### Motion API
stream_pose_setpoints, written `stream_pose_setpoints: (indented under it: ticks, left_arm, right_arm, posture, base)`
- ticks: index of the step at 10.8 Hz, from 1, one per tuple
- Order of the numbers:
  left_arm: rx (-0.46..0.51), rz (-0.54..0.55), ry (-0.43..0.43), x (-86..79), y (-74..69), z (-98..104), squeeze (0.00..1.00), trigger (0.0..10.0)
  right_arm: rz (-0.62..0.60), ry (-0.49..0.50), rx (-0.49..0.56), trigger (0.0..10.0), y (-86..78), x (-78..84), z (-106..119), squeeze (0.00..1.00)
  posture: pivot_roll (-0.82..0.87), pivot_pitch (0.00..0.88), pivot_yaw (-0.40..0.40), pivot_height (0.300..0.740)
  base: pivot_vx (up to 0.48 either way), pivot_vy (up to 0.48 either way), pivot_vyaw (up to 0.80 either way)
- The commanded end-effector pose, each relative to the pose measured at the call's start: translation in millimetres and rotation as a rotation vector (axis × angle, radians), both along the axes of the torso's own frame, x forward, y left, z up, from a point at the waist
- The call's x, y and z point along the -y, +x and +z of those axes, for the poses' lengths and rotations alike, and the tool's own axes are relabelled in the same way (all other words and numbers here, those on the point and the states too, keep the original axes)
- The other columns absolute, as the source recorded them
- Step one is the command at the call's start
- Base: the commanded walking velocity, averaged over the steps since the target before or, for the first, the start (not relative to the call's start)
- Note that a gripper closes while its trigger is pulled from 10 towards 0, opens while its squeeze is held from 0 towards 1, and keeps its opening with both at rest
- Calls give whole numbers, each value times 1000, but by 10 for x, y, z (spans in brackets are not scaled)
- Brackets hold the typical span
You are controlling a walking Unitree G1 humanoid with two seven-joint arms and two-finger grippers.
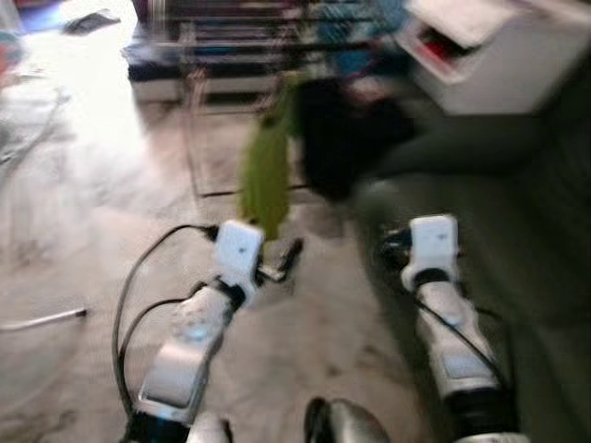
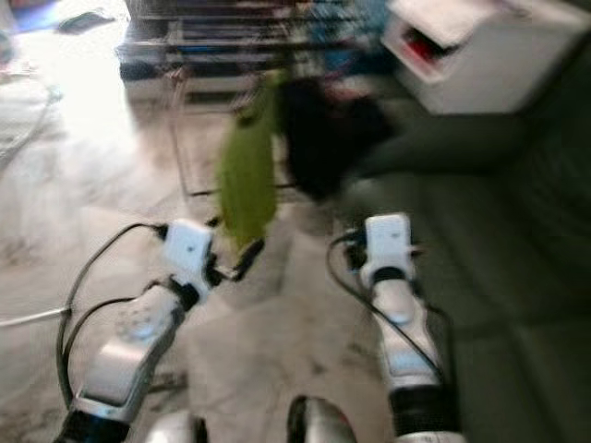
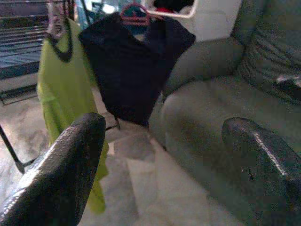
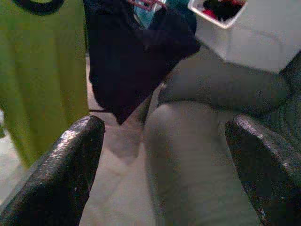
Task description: Hang hanger
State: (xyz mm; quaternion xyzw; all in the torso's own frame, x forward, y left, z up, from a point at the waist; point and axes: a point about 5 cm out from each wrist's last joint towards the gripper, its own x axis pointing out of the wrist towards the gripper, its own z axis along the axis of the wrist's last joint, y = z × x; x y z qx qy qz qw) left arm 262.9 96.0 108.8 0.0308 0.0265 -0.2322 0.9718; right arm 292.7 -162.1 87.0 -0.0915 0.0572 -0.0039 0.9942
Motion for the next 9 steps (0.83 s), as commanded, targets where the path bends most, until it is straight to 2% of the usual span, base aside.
stream_pose_setpoints:
  ticks: [1,3,5,7,9]
  left_arm:
    - [3,2,-4,5,-1,4,0,10000]
    - [9,54,15,-24,18,-1,0,10000]
    - [30,106,49,-84,64,21,0,10000]
    - [77,253,174,-267,169,70,0,10000]
    - [97,343,212,-400,202,167,0,10000]
  right_arm:
    - [47,17,-3,10000,-4,-54,12,0]
    - [115,8,13,10000,-7,-153,33,0]
    - [117,19,24,10000,2,-167,54,0]
    - [108,49,39,10000,16,-153,92,0]
    - [106,68,51,10000,8,-161,119,0]
  posture:
    - [-15,105,-47,740]
    - [-7,104,-45,740]
    - [-4,106,-38,740]
    - [0,123,-23,740]
    - [23,143,-7,740]
  base:
    - [0,-322,0]
    - [0,0,203]
    - [0,0,688]
    - [0,0,0]
    - [0,0,0]
